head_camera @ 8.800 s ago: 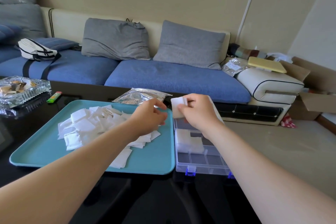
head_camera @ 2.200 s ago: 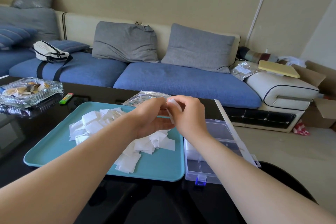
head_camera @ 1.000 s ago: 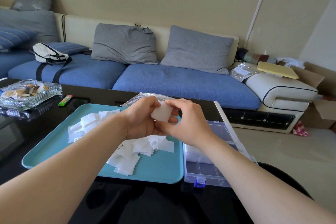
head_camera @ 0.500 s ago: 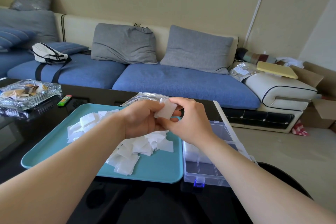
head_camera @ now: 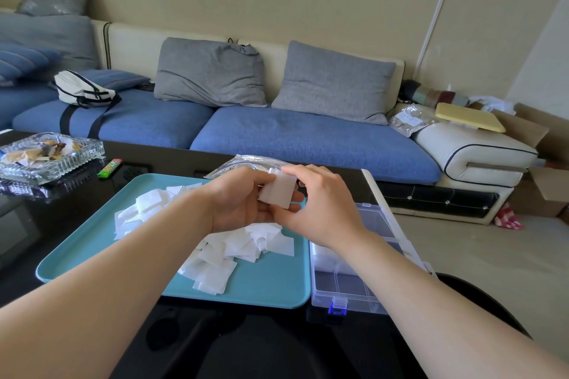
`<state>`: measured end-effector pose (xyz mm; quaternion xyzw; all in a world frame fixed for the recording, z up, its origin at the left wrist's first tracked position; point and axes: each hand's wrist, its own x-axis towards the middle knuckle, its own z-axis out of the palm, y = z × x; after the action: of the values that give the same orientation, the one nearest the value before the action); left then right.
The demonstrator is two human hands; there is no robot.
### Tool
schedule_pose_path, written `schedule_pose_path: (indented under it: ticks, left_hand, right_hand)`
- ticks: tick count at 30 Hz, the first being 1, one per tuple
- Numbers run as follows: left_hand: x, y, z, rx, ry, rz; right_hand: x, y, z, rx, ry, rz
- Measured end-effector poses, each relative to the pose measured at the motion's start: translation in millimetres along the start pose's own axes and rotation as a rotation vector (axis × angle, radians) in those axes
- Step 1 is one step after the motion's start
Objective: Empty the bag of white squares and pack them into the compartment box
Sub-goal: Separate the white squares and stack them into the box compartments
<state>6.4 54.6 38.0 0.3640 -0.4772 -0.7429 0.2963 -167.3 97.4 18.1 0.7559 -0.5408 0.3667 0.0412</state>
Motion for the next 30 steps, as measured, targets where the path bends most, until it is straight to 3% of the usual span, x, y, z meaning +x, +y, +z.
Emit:
schedule_pose_path:
  ticks: [30]
  left_hand:
    - [0.2, 1.0, 3.0, -0.043, -0.062, 0.071]
  right_hand:
    - [2.5, 7.0, 3.1, 0.222, 0.106, 0.229]
